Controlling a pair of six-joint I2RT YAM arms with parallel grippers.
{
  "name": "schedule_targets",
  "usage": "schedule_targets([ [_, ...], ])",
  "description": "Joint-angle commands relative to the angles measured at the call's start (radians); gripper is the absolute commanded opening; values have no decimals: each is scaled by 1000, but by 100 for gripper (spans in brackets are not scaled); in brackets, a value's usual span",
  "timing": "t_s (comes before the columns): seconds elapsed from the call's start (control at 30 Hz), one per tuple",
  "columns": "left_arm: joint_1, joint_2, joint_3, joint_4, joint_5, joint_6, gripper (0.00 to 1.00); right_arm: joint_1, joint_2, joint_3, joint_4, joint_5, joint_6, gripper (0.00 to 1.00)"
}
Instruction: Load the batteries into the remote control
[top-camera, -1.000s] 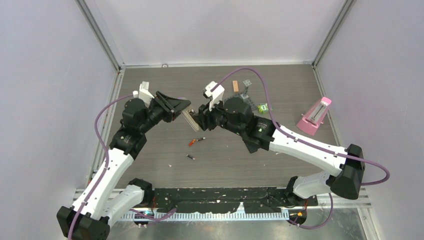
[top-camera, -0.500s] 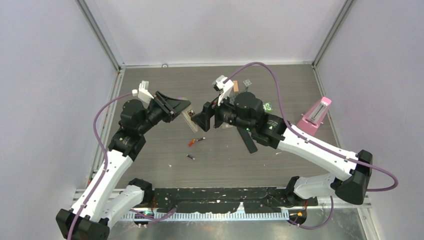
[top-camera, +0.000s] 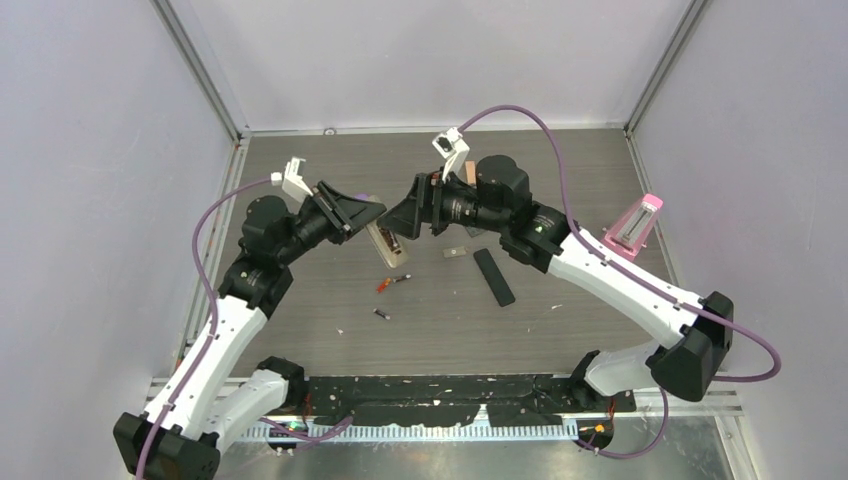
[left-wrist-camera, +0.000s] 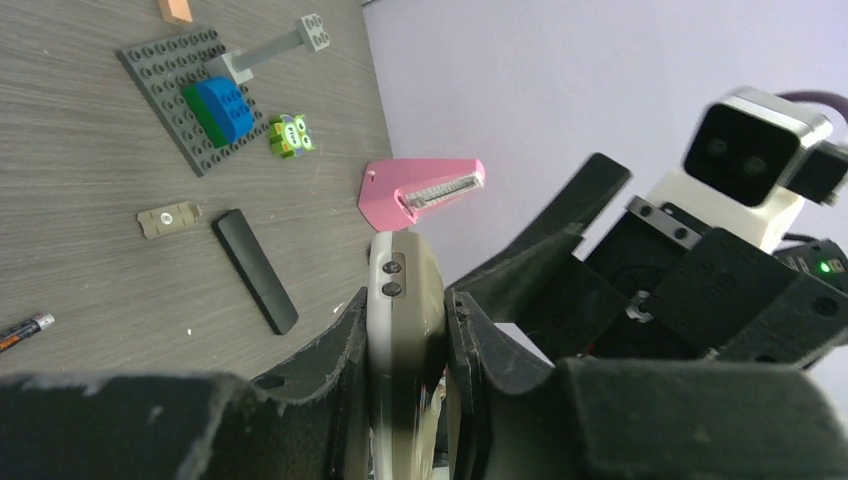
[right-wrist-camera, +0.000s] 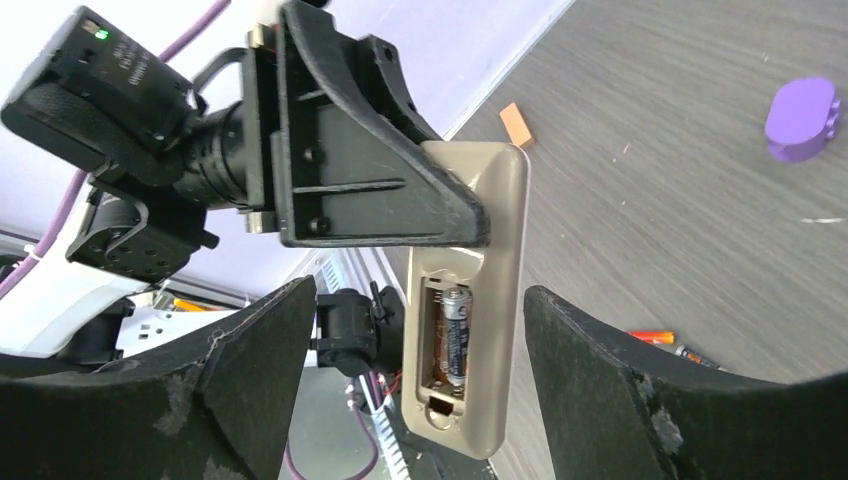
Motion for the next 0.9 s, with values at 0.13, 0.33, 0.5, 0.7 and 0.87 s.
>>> schedule_targets([
  [0.13, 5, 28, 86, 65, 103, 47, 0, -30, 28, 23, 39, -88, 101, 78],
  [0.33, 6, 34, 89, 98, 114, 44, 0, -46, 22, -12, 81, -105, 140, 75],
  [0.5, 6, 37, 82, 131, 125, 37, 0, -64, 15, -55, 155, -127, 189, 78],
  [0.7, 6, 42, 65, 186, 141, 14, 0, -86, 9, -103, 237, -166, 256, 77],
  [0.87, 6, 43, 59, 210, 152, 20, 0, -100, 8, -138, 310, -193, 302, 77],
])
